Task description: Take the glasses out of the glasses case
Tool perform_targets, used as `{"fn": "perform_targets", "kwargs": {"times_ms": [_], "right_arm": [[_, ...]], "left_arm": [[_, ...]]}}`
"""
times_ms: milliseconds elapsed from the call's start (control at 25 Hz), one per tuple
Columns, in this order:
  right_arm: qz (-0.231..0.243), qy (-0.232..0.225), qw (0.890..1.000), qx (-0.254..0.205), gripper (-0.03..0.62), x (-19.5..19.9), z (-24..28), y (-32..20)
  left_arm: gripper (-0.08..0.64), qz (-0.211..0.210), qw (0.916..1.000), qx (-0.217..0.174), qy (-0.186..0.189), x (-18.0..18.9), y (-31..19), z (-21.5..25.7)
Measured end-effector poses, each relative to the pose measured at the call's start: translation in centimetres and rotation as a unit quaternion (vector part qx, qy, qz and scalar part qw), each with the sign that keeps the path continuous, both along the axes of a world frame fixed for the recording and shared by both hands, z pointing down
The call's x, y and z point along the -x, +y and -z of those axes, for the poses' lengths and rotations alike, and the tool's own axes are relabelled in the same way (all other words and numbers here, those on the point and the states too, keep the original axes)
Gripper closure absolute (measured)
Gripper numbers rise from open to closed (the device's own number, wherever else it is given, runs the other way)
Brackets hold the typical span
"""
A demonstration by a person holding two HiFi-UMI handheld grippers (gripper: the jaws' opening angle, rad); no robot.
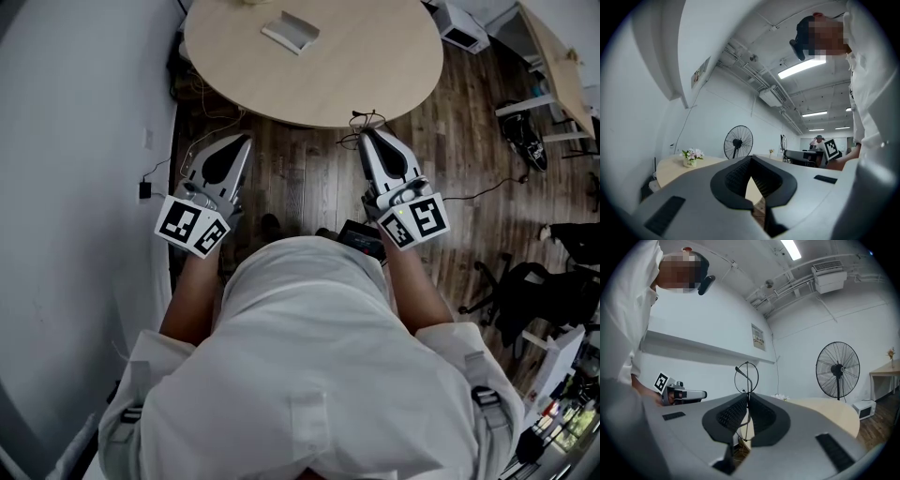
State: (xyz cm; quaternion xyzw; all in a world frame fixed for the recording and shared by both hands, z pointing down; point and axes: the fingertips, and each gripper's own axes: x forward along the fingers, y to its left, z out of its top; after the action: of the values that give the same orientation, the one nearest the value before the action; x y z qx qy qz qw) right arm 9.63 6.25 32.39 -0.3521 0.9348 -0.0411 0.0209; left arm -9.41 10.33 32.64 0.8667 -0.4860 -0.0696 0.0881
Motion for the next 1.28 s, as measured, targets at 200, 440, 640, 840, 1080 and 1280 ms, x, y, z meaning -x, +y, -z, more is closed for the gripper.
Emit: {"fn": "perform_targets", "kwargs": {"times_ms": [200, 440, 640, 840, 1080, 1280], "right_arm": [[0.006, 0.003, 1.000, -0.001, 0.559, -1.6, -1.7, -0.6], [-0.007, -0.011, 1.000, 0.015, 0.560, -12.3, 0.0, 1.7], [-0.009, -0.017, 1.000, 0.009, 0.560, -17.1, -0.7, 2.6], [-0.004, -0.028, 1.000, 0.009, 0.560, -20.7, -0.1, 3.0], [-0.001, -0.039, 0.999, 0.020, 0.560, -23.5, -1.4, 3.6], [0.004, -0.043, 0.999, 0.021, 0.560, -24.2, -1.3, 3.0]], "left_arm": [[0.548, 0.029, 0.9996, 0.007, -0.001, -0.4, -0.8, -1.4], [0.548, 0.034, 0.9993, 0.016, -0.006, -9.7, 1.1, 1.1], [0.548, 0.029, 0.9993, 0.021, -0.014, -14.6, 2.5, 0.4], [0.548, 0.029, 0.9988, 0.035, -0.018, -18.7, 3.7, 0.7], [0.548, 0.024, 0.9980, 0.056, -0.017, -21.9, 4.6, -0.4], [0.548, 0.026, 0.9975, 0.061, -0.026, -22.6, 4.1, 0.4]]}}
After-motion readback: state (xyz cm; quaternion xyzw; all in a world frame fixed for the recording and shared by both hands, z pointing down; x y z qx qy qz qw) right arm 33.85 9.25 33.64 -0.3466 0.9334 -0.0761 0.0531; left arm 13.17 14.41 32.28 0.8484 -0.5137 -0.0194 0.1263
